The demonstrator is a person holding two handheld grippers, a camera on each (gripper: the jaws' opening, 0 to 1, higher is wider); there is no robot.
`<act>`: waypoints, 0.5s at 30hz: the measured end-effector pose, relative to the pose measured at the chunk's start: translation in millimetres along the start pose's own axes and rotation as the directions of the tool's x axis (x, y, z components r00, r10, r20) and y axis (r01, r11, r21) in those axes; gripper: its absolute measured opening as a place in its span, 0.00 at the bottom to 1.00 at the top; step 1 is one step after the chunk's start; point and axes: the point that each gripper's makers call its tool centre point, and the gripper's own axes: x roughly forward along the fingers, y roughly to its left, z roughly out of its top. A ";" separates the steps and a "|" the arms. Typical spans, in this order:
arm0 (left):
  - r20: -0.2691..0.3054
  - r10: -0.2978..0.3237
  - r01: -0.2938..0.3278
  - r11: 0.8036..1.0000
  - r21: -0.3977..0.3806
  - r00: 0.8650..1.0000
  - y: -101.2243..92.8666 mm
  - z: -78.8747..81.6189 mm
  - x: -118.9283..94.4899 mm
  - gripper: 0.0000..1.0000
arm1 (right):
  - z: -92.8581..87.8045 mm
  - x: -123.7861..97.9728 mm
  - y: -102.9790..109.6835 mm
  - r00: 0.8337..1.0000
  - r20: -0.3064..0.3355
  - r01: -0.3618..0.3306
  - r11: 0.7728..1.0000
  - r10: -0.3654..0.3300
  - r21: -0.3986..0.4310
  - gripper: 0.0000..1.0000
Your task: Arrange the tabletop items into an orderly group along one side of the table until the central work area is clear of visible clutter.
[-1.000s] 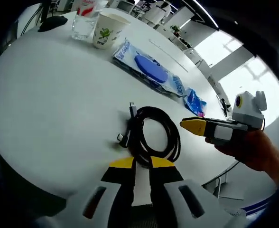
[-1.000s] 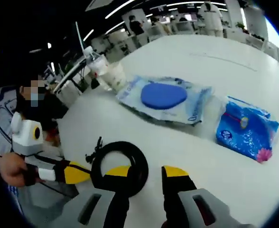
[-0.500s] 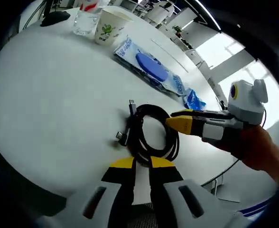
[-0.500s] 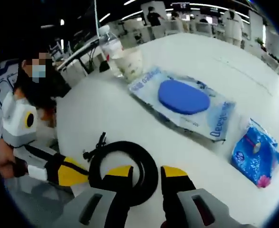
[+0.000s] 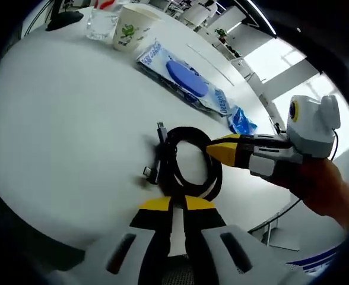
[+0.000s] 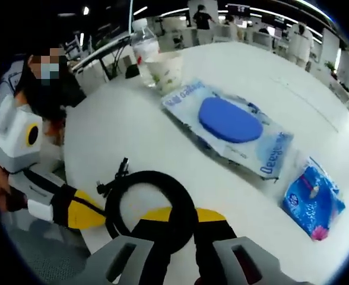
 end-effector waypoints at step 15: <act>-0.050 -0.026 0.031 0.995 0.096 0.998 -13.3 10.9 16.5 0.00 | -35.3 -42.3 -15.8 0.997 0.062 0.042 0.987 -0.052 0.153 0.09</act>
